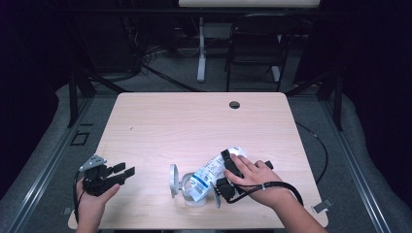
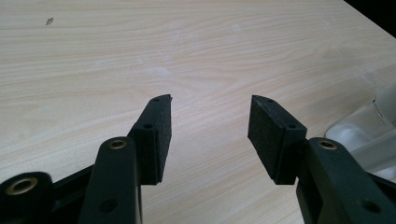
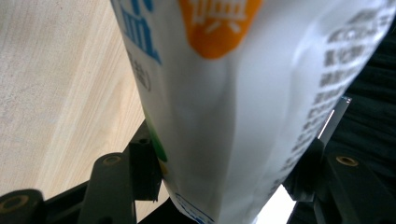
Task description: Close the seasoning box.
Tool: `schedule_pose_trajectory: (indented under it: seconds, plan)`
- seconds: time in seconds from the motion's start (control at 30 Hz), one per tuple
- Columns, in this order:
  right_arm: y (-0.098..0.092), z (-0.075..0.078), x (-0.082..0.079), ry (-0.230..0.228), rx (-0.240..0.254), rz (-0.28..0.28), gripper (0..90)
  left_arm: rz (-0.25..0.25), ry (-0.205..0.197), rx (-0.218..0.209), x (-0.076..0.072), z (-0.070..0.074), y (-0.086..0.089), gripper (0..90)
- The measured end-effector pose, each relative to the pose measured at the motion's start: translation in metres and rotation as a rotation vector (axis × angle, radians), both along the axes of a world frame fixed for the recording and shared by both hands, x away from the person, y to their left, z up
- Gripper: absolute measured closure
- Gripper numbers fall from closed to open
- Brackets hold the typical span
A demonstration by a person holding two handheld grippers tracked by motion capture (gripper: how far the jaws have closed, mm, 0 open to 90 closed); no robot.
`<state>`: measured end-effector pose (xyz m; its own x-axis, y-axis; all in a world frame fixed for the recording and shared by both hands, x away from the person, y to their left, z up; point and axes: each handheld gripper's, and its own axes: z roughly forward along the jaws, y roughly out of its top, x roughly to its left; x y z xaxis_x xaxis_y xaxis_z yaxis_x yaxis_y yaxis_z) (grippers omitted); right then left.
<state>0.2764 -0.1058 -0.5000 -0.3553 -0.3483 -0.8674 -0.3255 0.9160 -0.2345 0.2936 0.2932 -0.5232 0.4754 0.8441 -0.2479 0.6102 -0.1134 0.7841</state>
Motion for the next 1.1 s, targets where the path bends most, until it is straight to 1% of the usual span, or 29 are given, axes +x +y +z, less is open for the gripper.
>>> schedule_pose_trajectory:
  seconds: [0.03,0.07,0.17,0.23,1.1]
  plan:
    - [0.0016,0.003,-0.0022,-0.025,-0.04,-0.015,42.5,0.0,-0.001,0.0,0.0,-0.0001,0.0,50.2]
    - [0.0022,0.0039,-0.0029,-0.033,-0.052,-0.02,42.5,0.0,0.0,0.0,0.0001,-0.0002,0.0,50.2]
    - [0.0012,0.0022,-0.0015,-0.02,-0.03,-0.009,42.5,-0.002,0.004,0.002,0.0,-0.0001,0.0006,50.2]
    - [0.0017,0.0027,-0.0022,-0.028,-0.042,-0.013,42.5,0.003,0.001,-0.003,-0.0001,-0.0004,0.0005,50.1]
    - [0.0026,0.0033,-0.002,-0.037,-0.053,0.001,42.5,0.005,0.0,-0.002,0.0001,-0.0009,0.0015,50.2]
